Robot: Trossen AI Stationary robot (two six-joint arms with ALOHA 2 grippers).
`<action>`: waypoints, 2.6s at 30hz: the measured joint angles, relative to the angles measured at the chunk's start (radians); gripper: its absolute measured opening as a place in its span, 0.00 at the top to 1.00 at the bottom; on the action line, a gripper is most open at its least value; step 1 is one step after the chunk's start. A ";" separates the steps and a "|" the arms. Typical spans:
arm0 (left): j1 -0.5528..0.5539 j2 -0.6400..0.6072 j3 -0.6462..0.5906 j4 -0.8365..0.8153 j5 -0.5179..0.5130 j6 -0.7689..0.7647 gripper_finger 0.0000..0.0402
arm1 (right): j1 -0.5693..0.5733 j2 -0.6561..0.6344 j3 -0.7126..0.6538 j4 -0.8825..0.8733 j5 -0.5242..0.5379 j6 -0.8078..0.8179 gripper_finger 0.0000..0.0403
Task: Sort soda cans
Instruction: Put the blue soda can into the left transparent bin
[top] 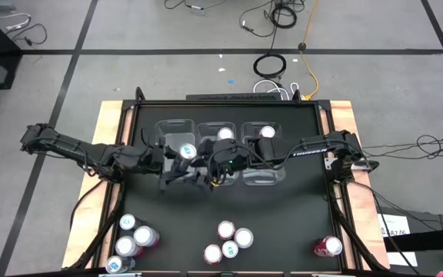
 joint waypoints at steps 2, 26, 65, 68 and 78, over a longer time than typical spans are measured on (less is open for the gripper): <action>0.000 0.000 0.000 0.000 0.000 0.000 0.33 | 0.000 -0.001 0.000 0.000 0.002 -0.001 0.22; -0.002 0.000 0.000 -0.003 -0.013 0.000 0.38 | -0.006 -0.003 0.000 -0.076 0.015 0.012 0.22; 0.039 -0.021 0.000 -0.099 -0.482 -0.104 0.39 | 0.253 -0.004 0.000 -0.557 0.371 0.363 0.22; 0.064 -0.020 0.000 -0.151 -0.486 -0.155 0.39 | 0.331 -0.004 -0.001 -0.689 0.463 0.532 0.22; 0.110 -0.008 -0.066 -0.120 -0.556 -0.300 0.39 | 0.548 -0.004 -0.001 -0.791 0.594 0.930 0.22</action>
